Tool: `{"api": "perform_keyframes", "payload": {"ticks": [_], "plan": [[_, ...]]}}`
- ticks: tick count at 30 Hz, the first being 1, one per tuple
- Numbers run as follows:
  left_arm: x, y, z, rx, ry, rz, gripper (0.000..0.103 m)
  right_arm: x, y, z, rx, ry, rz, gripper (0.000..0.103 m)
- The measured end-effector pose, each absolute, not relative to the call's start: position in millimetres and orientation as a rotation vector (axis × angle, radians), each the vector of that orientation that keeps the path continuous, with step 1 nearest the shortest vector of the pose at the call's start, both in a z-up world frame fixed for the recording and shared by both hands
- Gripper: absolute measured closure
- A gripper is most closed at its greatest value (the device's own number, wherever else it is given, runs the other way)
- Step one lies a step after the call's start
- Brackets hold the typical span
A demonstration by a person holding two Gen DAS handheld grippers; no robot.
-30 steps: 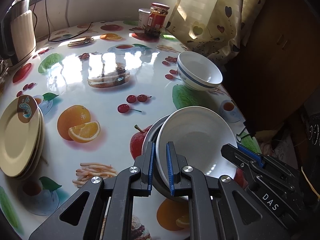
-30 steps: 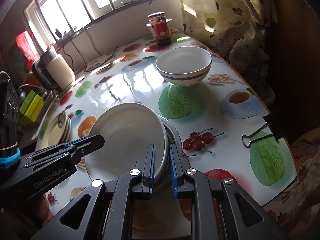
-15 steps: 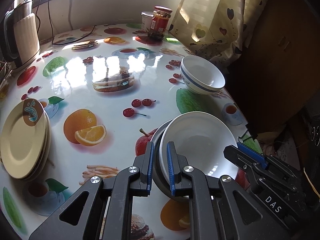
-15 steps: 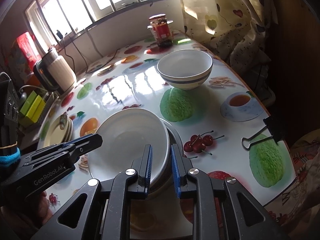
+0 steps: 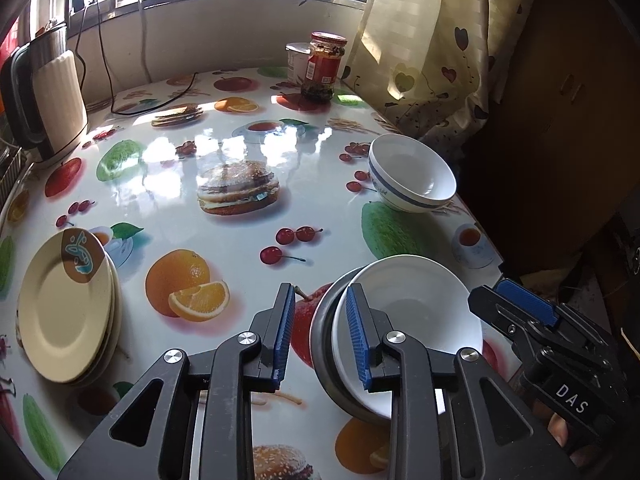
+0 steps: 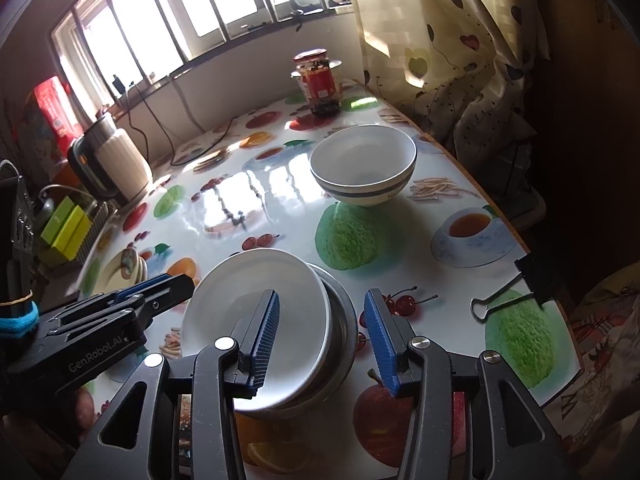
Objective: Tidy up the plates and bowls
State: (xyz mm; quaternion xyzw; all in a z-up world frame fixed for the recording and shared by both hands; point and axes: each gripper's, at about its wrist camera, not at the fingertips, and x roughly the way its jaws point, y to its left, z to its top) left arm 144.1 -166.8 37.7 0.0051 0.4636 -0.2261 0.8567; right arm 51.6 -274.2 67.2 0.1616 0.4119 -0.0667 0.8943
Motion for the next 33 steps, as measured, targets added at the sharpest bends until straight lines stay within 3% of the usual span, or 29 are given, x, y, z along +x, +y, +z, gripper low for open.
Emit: {"api": "perform_keyframes", "payload": {"ticks": [12,33], "plan": [[178,-186,46,0.043,0.949,-0.506,0.069,73,-300,78,0.316,0.835,-0.191,0.051],[258,-240,38,0.100,0.975,-0.559,0.068,131,-368,67,0.349,0.859,-0.269,0.049]]}}
